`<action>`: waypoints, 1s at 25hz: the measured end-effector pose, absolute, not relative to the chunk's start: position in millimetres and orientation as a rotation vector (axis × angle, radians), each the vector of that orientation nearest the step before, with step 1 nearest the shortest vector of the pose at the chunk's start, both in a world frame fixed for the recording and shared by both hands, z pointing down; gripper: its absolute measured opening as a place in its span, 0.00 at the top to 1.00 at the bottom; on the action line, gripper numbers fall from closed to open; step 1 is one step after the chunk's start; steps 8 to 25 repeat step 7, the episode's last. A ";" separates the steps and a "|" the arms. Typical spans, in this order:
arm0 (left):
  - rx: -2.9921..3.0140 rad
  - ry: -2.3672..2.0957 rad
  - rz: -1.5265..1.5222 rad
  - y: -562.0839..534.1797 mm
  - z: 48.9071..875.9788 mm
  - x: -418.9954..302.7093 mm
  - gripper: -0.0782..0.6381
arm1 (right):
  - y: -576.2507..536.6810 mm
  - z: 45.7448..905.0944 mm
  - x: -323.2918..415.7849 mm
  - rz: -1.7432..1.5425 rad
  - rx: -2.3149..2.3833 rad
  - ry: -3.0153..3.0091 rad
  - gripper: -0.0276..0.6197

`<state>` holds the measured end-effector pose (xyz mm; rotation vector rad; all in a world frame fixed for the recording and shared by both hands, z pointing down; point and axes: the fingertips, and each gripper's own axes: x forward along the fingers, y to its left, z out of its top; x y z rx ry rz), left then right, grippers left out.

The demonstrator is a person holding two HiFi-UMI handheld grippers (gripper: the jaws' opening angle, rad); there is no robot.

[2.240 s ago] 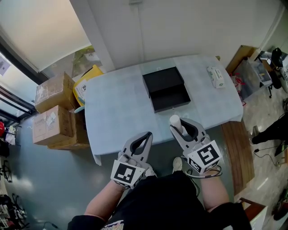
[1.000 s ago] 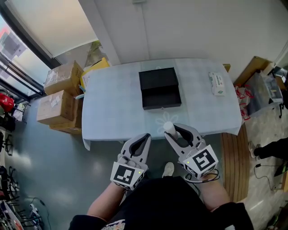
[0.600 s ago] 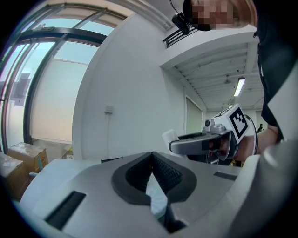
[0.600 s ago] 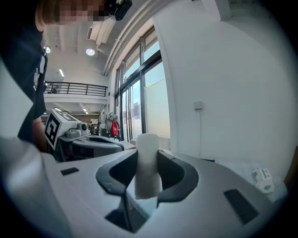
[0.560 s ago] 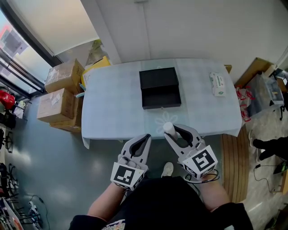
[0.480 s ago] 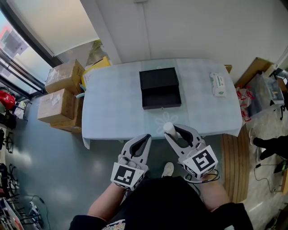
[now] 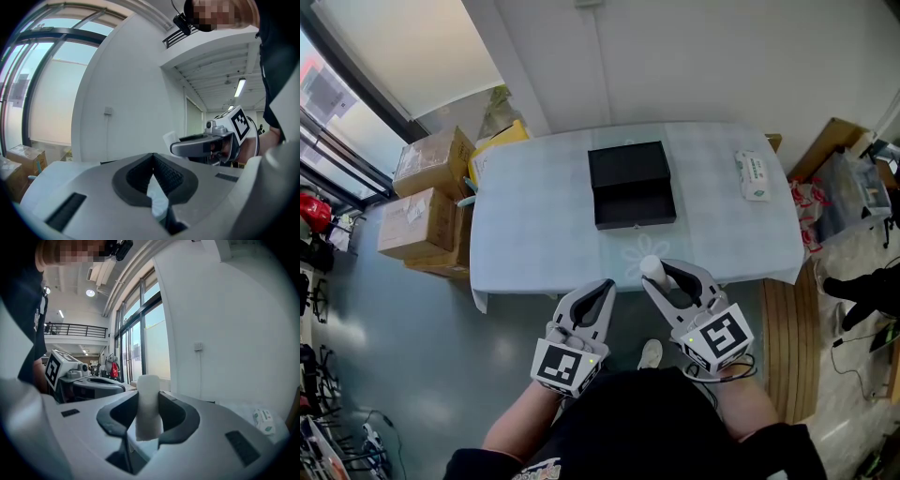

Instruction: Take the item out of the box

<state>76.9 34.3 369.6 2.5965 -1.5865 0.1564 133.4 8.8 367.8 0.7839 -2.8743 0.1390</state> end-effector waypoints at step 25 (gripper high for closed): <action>2.592 -1.599 0.145 36.1 367.9 73.3 0.89 | 12.2 365.9 131.1 0.127 0.780 -2.877 0.75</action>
